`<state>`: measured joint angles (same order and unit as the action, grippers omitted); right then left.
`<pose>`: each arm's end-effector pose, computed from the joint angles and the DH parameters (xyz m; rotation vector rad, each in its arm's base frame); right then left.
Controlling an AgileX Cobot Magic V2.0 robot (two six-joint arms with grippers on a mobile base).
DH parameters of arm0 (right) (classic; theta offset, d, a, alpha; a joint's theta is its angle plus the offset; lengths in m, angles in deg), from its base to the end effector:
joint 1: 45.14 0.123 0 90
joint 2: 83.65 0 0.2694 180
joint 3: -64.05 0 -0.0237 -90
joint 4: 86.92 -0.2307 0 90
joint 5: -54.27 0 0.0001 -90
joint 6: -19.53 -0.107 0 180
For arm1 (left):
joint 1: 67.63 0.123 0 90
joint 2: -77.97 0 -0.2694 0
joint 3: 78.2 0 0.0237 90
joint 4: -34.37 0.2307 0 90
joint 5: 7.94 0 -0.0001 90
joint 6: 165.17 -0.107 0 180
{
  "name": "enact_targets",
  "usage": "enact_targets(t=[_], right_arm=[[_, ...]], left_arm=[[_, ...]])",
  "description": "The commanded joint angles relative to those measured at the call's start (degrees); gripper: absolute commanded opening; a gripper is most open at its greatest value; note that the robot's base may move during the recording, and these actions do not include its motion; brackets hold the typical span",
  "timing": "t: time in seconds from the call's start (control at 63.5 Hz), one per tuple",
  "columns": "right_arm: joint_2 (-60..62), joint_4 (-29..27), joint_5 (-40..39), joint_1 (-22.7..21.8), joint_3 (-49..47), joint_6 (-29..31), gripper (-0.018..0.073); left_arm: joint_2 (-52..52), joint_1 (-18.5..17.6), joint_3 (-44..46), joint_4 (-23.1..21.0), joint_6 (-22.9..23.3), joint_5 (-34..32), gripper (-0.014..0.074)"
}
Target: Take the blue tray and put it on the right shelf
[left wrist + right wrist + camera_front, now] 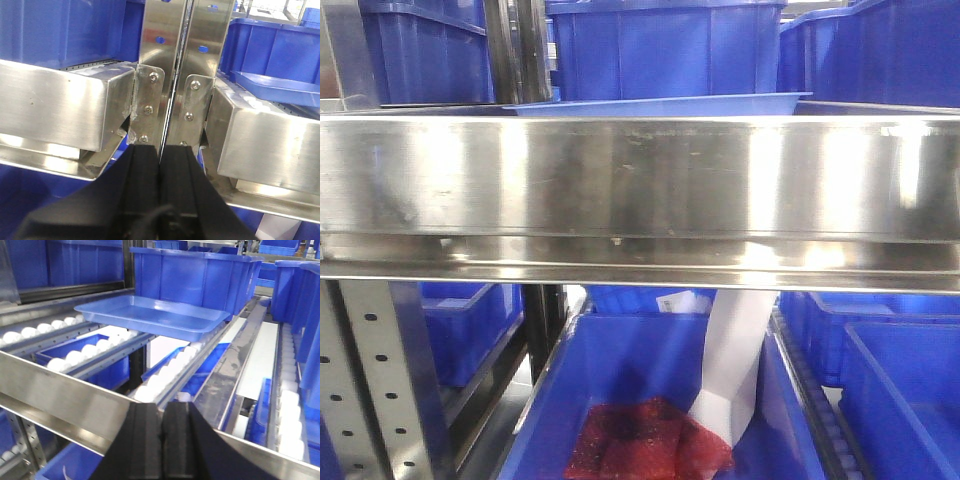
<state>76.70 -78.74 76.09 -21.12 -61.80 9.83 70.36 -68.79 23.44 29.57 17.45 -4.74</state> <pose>0.0640 0.0223 0.2905 -0.2786 1.6506 0.3008 0.0684 -0.0019 0.2000 -0.0812 1.5553 -0.1217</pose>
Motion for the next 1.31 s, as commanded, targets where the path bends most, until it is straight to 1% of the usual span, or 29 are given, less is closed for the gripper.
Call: enact_targets(t=[0.0, 0.047, 0.095, 0.158, 0.252, 0.299, 0.362, 0.457, 0.536, 0.662, 1.292], right_arm=[[-0.5, 1.4, -4.9, -1.5, -1.5, 0.9, 0.0055], [-0.5, 0.2, -4.9, -3.6, -1.1, 2.5, 0.0055], [-0.5, -2.0, -5.1, -6.6, -0.5, 5.6, 0.0055], [0.0, -5.7, -5.9, -11.4, 0.9, 11.0, 0.0055], [2.8, -10.7, -8.1, -18.0, 4.0, 15.9, 0.0055], [4.8, -12.0, -9.3, -21.2, 5.9, 16.4, 0.0055], [7.9, -12.6, -11.3, -24.3, 8.9, 16.4, 0.0055], [11.7, -12.6, -14.5, -27.0, 13.7, 16.4, 0.0055], [13.2, -12.6, -18.1, -27.6, 17.4, 16.3, 0.0055], [13.1, -13.5, -28.2, -27.6, 23.2, 16.2, 0.0055], [13.1, -13.9, -27.4, -27.6, 22.9, 16.3, 0.0055]], left_arm=[[0.9, 0.1, -1.8, -0.4, -0.1, -5.3, -0.0048], [0.9, 0.1, -1.8, -0.4, -0.1, -5.3, -0.0048], [0.9, 0.1, -1.8, -0.4, -0.1, -5.3, -0.0048], [0.9, 0.1, -1.8, -0.4, -0.1, -5.3, -0.0048], [0.9, 0.1, -1.8, -0.4, -0.1, -5.3, -0.0048], [0.9, 0.1, -1.8, -0.4, -0.1, -5.3, -0.0048], [0.9, 0.1, -1.8, -0.4, -0.1, -5.3, -0.0048], [0.9, 0.1, -1.8, -0.4, -0.1, -5.3, -0.0048], [0.9, 0.1, -1.8, -0.4, -0.1, -5.3, -0.0048], [0.9, 0.1, -1.8, -0.4, -0.1, -5.3, -0.0048], [0.9, 0.1, -1.8, -0.4, -0.1, -5.3, -0.0048]])
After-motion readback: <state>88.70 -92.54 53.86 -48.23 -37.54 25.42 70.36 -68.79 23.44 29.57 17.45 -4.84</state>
